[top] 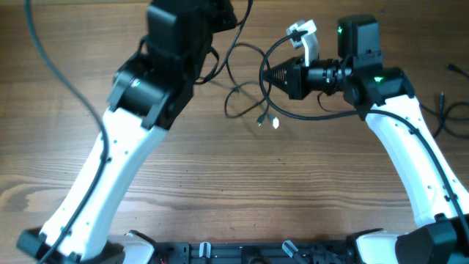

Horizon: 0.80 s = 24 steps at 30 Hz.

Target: Untangle cables

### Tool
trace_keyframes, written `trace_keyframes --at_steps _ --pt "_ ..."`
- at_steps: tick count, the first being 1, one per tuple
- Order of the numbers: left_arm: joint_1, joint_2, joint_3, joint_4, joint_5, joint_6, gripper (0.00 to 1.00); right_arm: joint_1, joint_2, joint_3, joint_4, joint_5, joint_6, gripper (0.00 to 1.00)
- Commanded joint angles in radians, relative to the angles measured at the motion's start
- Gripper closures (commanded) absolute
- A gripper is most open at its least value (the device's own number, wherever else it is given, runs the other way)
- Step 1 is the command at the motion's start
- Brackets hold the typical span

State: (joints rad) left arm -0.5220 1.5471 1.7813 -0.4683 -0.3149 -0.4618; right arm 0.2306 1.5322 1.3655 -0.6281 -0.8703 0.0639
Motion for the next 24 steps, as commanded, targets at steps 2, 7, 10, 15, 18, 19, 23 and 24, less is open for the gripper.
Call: trace_keyframes --at_steps 2,7,10,15,18,19,23,24 --pt "0.052 0.037 0.006 0.011 -0.046 0.036 0.96 0.002 0.032 0.0 -0.109 0.184 0.097 0.96" --pt "0.113 0.022 0.006 0.017 -0.018 0.035 0.96 0.002 0.079 0.0 -0.125 0.4 0.209 0.95" --pt "0.116 0.019 0.006 -0.011 0.085 0.031 0.96 0.003 0.102 0.0 -0.09 0.342 0.188 0.57" --pt "0.116 0.019 0.006 -0.105 0.195 -0.125 0.96 0.008 0.105 0.003 -0.047 0.155 0.043 0.14" --pt "0.117 0.019 0.006 -0.13 0.333 -0.162 0.96 0.008 0.105 0.003 0.035 0.024 0.041 0.13" --pt "0.117 0.019 0.006 -0.136 0.37 -0.173 0.96 0.009 0.105 0.003 0.065 0.015 0.045 0.12" --pt "0.121 0.017 0.006 -0.143 0.435 -0.23 0.96 0.008 0.105 0.003 0.181 0.028 0.146 0.11" --pt "0.126 0.015 0.006 -0.143 0.439 -0.256 0.96 0.009 0.105 0.003 0.199 0.05 0.177 0.11"
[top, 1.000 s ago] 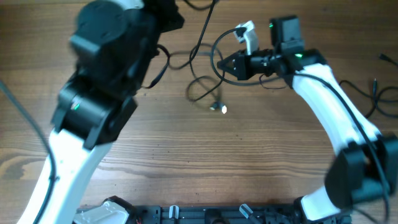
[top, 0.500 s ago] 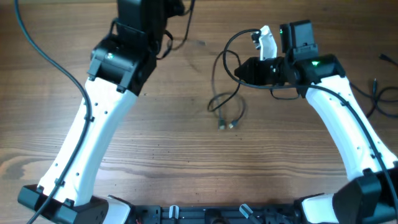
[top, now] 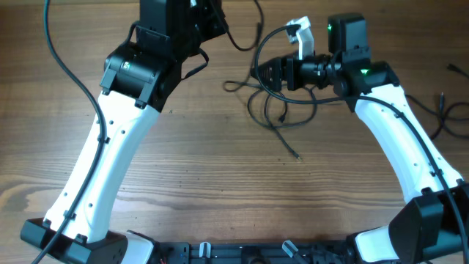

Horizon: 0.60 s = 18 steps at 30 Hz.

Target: Untangle cables

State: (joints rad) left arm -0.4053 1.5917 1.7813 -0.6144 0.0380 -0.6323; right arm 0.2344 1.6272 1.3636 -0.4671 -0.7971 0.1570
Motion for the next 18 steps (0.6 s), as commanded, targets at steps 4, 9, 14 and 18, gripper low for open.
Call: trace_keyframes --at_steps 4,9,14,18 --pt "0.059 -0.042 0.006 0.016 0.166 -0.169 0.96 0.003 0.01 0.005 0.087 0.038 0.199 0.12" --pt "0.118 -0.042 0.006 0.018 0.277 -0.16 0.96 0.0 0.01 0.005 0.123 0.05 0.355 0.15" --pt "0.133 -0.041 0.006 0.019 0.342 -0.148 0.96 -0.001 0.014 0.005 0.175 0.091 0.507 0.16" --pt "0.132 -0.033 0.006 0.02 0.401 -0.105 0.96 0.006 0.051 0.005 0.259 0.09 0.62 0.24"
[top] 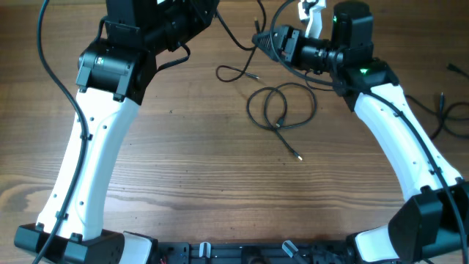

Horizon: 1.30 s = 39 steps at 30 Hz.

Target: Untangle cables

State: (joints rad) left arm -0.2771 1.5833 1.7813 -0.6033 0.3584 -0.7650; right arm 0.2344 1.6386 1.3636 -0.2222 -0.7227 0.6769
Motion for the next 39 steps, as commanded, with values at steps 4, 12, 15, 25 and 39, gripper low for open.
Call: trace_keyframes --at_steps 4,12,15,25,39 --pt "0.004 -0.018 0.006 0.017 0.082 0.027 0.96 0.021 0.114 0.005 0.057 -0.085 0.155 0.45" --pt "0.004 0.005 0.006 0.018 0.079 0.027 0.91 0.028 0.144 0.005 0.054 -0.087 0.139 0.9" --pt "0.005 0.016 0.006 0.007 0.052 0.028 0.81 0.027 0.143 0.005 0.042 -0.088 0.107 0.95" --pt "0.005 0.019 0.005 -0.021 -0.069 0.028 0.38 -0.013 0.076 0.023 -0.012 -0.057 0.001 0.95" --pt "0.005 0.02 0.005 -0.09 -0.11 0.028 0.37 -0.386 0.067 0.529 -0.315 0.55 -0.251 0.96"
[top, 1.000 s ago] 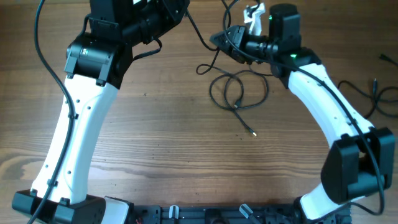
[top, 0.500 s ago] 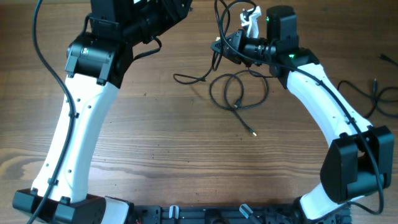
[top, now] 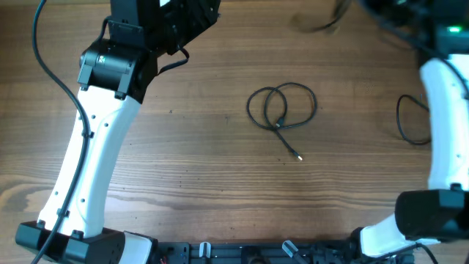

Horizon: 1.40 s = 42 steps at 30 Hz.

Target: Untangle cables

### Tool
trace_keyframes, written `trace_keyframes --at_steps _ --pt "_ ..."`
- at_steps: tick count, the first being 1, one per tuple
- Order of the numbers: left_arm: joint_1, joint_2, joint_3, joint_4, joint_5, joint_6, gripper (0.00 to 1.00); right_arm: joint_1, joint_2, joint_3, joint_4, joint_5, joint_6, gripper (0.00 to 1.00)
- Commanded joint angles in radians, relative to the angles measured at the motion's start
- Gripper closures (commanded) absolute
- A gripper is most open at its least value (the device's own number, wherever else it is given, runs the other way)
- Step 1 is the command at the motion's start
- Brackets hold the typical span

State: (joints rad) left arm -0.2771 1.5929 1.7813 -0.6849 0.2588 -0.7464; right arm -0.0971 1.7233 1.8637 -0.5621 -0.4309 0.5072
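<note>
A black cable (top: 282, 105) lies coiled in two overlapping loops at the table's middle, its plug end (top: 298, 156) trailing toward the front. A second black cable (top: 317, 23) shows only as a blurred streak near the top edge. My left gripper (top: 207, 9) is a dark mass at the top edge, and its fingers cannot be made out. My right gripper (top: 364, 4) is blurred at the top edge, left of the right arm (top: 443, 81). Whether either gripper holds cable cannot be told.
Another black cable loop (top: 409, 121) lies at the right, beside the right arm. The left arm (top: 95, 161) slants from the front left corner to the top. A dark rail (top: 242, 253) runs along the front edge.
The right arm has swung from the top centre to the upper right corner. The thin cable end left of the coil is gone from the table. A loop now lies at the right.
First both grippers were close together over a tangle at the top centre. Then the tangle stretched between them, and the left arm was further left. By the last earlier moment one coil lay free on the table. Now that coil lies alone and the right arm is far right.
</note>
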Motion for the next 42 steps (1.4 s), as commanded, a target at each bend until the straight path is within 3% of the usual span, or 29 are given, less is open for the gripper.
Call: trace_keyframes --at_steps 1,4,9,18,23,24,25,27,35,42 --pt "0.005 0.01 0.005 -0.011 -0.01 0.009 0.38 -0.067 -0.012 0.028 0.034 0.323 -0.105 0.96" --pt "0.005 0.01 0.005 -0.013 -0.01 0.009 0.38 -0.102 0.027 0.027 0.087 0.52 -0.238 0.96" --pt "0.005 0.01 0.005 -0.024 -0.011 0.009 0.39 -0.163 0.165 0.027 0.176 0.647 -0.383 0.96" --pt "0.004 0.012 0.005 -0.034 -0.011 0.009 0.39 -0.301 0.485 0.027 0.404 0.661 -0.482 0.96" --pt "0.004 0.027 0.005 -0.034 -0.014 0.009 0.39 -0.33 0.598 0.027 0.387 0.738 -0.399 0.95" --pt "0.004 0.032 0.005 -0.034 -0.014 0.008 0.39 -0.334 0.61 0.027 0.376 0.737 -0.373 0.88" --pt "0.004 0.035 0.005 -0.034 -0.014 0.008 0.38 -0.337 0.61 0.027 0.364 0.738 -0.343 0.63" --pt "0.004 0.045 0.005 -0.034 -0.014 0.005 0.39 -0.342 0.61 0.027 0.343 0.737 -0.29 0.0" --pt "0.004 0.057 0.005 -0.034 -0.013 0.005 0.39 -0.343 0.593 0.027 0.21 0.59 -0.238 0.0" --pt "0.004 0.057 0.005 -0.035 -0.013 0.005 0.39 -0.343 0.445 0.027 0.1 0.401 -0.211 0.0"
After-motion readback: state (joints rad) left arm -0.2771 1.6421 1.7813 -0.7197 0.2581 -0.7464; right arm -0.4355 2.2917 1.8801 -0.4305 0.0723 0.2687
